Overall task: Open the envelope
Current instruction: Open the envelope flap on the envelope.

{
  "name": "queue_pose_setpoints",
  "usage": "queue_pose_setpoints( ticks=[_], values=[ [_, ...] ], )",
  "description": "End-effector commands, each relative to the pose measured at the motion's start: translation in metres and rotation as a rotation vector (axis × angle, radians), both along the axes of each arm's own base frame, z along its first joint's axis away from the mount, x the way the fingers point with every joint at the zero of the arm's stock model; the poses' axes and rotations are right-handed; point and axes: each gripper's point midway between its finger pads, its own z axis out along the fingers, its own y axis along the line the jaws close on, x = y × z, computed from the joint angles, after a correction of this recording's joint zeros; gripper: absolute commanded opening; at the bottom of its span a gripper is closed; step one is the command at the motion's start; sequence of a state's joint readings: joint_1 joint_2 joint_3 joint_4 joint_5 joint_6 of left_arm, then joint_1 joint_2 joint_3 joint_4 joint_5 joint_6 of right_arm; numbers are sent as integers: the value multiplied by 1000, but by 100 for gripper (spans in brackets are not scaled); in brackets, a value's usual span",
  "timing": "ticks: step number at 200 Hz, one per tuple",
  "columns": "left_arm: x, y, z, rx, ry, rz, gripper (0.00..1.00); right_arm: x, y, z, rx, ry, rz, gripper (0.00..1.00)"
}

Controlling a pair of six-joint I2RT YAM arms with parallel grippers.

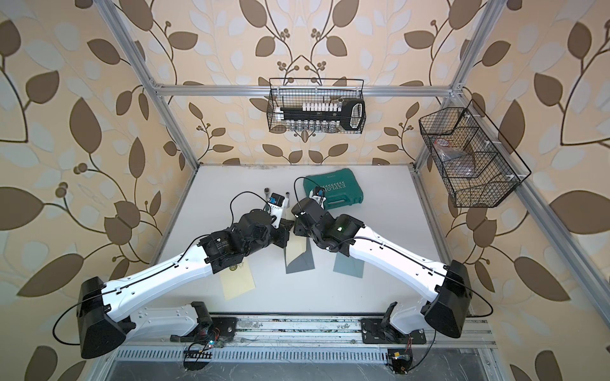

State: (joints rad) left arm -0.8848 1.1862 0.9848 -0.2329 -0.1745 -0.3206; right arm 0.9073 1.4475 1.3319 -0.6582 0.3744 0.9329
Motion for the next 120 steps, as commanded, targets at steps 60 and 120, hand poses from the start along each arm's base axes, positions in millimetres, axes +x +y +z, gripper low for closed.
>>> queue_pose_setpoints(
  ticks=[60, 120],
  values=[
    [-8, -4, 23, -72, -63, -40, 0, 5, -10, -22, -85, 82, -81, 51],
    [-10, -5, 23, -76, -64, -53, 0, 7, -11, -28, -101, 101, -79, 49]
  ],
)
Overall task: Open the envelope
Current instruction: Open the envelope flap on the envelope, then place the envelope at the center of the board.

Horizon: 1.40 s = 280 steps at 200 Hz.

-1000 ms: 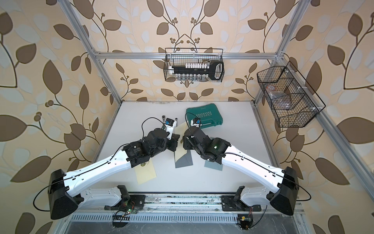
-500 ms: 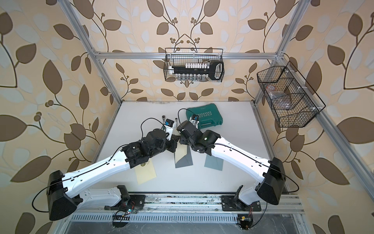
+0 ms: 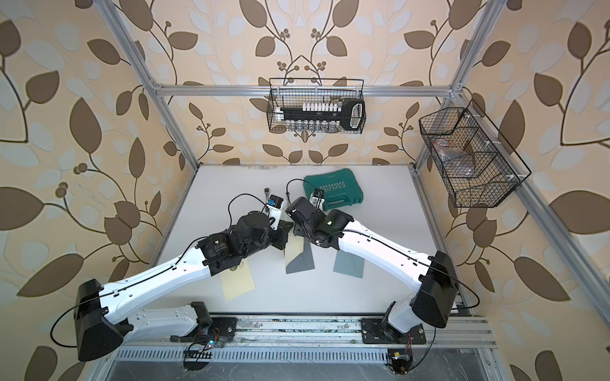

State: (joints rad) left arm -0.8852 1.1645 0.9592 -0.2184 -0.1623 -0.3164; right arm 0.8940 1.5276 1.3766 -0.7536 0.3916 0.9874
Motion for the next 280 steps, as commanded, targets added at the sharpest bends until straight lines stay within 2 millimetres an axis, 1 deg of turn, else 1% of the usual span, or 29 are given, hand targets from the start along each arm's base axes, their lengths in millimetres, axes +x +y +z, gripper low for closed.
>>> queue_pose_setpoints(
  ticks=[1, 33, 46, 73, 93, 100, 112, 120, 134, 143, 159, 174, 187, 203, 204, 205, 213, 222, 236, 251, 258, 280],
  values=[
    [-6, -6, 24, -66, -60, -39, 0, 2, -3, -3, -27, 19, -14, 49],
    [-6, -5, 25, -66, -63, -37, 0, 3, -4, -7, -28, 34, -13, 46],
    [-6, -5, 25, -66, -65, -38, 0, 3, -4, -8, -26, 37, -12, 43],
    [-5, -4, 25, -58, -68, -32, 0, 3, -9, -12, -33, 48, -19, 41],
    [-3, 2, 25, -40, -76, -4, 0, 5, -21, -17, -36, 68, -37, 41],
    [-2, 5, 23, -25, -77, 9, 0, 6, -23, -18, -23, 74, -20, 41],
    [1, 13, 18, 10, -75, 46, 0, 7, -25, -19, 0, 85, 21, 44],
    [2, 18, 15, 29, -70, 67, 0, 7, -27, -15, 11, 79, 47, 46],
    [5, 30, 10, 59, -39, 140, 0, 8, -19, -4, 52, 28, 179, 52],
    [6, 35, 7, 77, -17, 156, 0, 5, -17, 4, 84, -15, 247, 54],
    [6, 39, 4, 71, 33, 176, 0, -4, -15, 20, 138, -124, 352, 61],
    [9, 44, 4, 15, 94, 190, 0, -21, -8, 37, 214, -257, 485, 68],
    [12, 47, 9, -78, 151, 191, 0, -32, -11, 43, 252, -350, 527, 75],
    [14, 48, 21, -230, 213, 163, 0, -40, -18, 39, 281, -422, 533, 82],
    [14, 47, 22, -240, 217, 161, 0, -41, -19, 35, 279, -416, 534, 83],
    [14, 47, 23, -248, 219, 157, 0, -42, -18, 38, 286, -427, 536, 83],
    [15, 47, 28, -309, 241, 146, 0, -46, -18, 34, 305, -445, 548, 86],
    [15, 47, 36, -360, 259, 133, 0, -51, -16, 30, 330, -446, 571, 87],
    [13, 44, 51, -420, 266, 100, 0, -59, -8, 30, 370, -440, 623, 90],
    [9, 37, 68, -488, 252, 39, 0, -60, -4, 27, 378, -421, 643, 91],
    [6, 35, 77, -515, 243, 15, 0, -59, -4, 28, 377, -421, 640, 92],
    [2, 31, 92, -572, 242, -35, 0, -63, 2, 35, 403, -428, 677, 91]
  ],
)
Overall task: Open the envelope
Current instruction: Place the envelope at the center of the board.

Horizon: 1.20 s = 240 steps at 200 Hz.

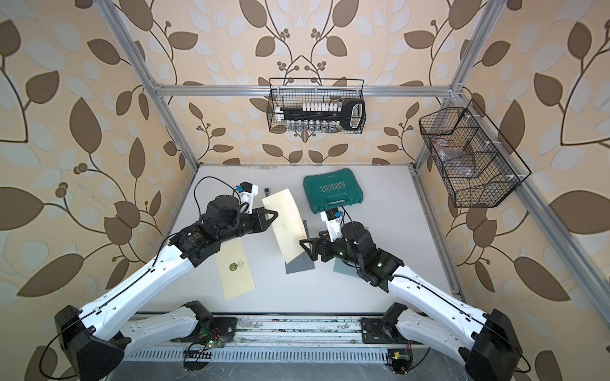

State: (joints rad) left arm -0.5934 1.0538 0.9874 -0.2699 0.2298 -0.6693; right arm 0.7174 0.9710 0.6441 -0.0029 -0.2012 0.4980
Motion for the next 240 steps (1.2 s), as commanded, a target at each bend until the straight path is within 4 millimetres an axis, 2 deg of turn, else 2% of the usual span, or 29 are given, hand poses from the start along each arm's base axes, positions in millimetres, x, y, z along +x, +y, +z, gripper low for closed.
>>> queue_pose_setpoints(
  ticks=[1, 16, 37, 57, 106, 133, 163, 187, 210, 240],
  values=[
    [-11, -13, 51, -176, -65, -97, 0, -4, 14, 25, 68, -62, 82, 91],
    [-14, -17, 60, -213, -79, -133, 0, -8, 19, 28, 83, -47, 115, 87],
    [-17, -20, 66, -235, -94, -154, 0, -3, 12, 28, 107, -11, 78, 79],
    [-16, -19, 62, -233, -99, -148, 0, 0, 2, 34, 190, 30, 95, 75],
    [-15, -21, 64, -250, -110, -152, 0, 10, -15, 41, 357, 150, 148, 54],
    [-14, -20, 61, -246, -105, -144, 0, 10, -16, 46, 406, 181, 200, 46],
    [-14, -20, 60, -245, -102, -141, 0, 8, -14, 48, 410, 192, 225, 31],
    [-13, -18, 58, -241, -92, -129, 0, 9, -17, 47, 413, 195, 218, 24],
    [-12, -16, 56, -233, -89, -115, 0, 11, -22, 46, 411, 199, 201, 23],
    [-12, -15, 57, -229, -88, -113, 1, 11, -25, 46, 412, 200, 198, 17]
  ],
)
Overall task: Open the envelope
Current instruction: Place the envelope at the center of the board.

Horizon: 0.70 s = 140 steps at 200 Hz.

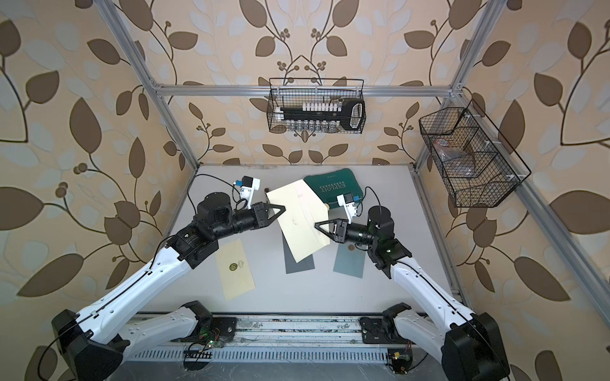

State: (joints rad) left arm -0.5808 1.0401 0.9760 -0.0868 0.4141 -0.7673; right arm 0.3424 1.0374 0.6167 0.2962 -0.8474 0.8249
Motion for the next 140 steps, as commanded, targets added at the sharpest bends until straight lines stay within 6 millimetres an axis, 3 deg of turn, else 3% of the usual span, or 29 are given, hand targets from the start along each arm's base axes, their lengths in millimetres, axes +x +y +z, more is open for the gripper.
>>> queue_pose_setpoints(
  ticks=[1, 29, 38, 53, 72, 94, 123, 140],
  values=[
    [0, 7, 13, -24, -37, 23, 1, -7, 0, 3, 12, -8, 32, 17],
    [1, 7, 11, -13, -16, 26, 5, -8, 0, 5, 16, -10, 42, 8],
    [2, 7, 10, -5, -9, 28, 6, -9, 0, 6, 17, -14, 47, 0],
    [3, 7, 5, 13, 9, 31, 12, -9, 1, 8, 17, -17, 50, 0],
    [7, 10, -4, 39, 41, 58, 40, -7, -1, 8, 4, -18, 40, 0],
    [12, 19, -18, 95, 86, 117, 66, -3, -4, 0, -39, -4, 10, 0],
    [18, 40, -36, 181, 138, 229, 84, 4, -10, -14, -111, 11, -48, 0],
    [19, 54, -44, 227, 157, 292, 90, 11, -18, -28, -171, 42, -113, 0]
  ],
)
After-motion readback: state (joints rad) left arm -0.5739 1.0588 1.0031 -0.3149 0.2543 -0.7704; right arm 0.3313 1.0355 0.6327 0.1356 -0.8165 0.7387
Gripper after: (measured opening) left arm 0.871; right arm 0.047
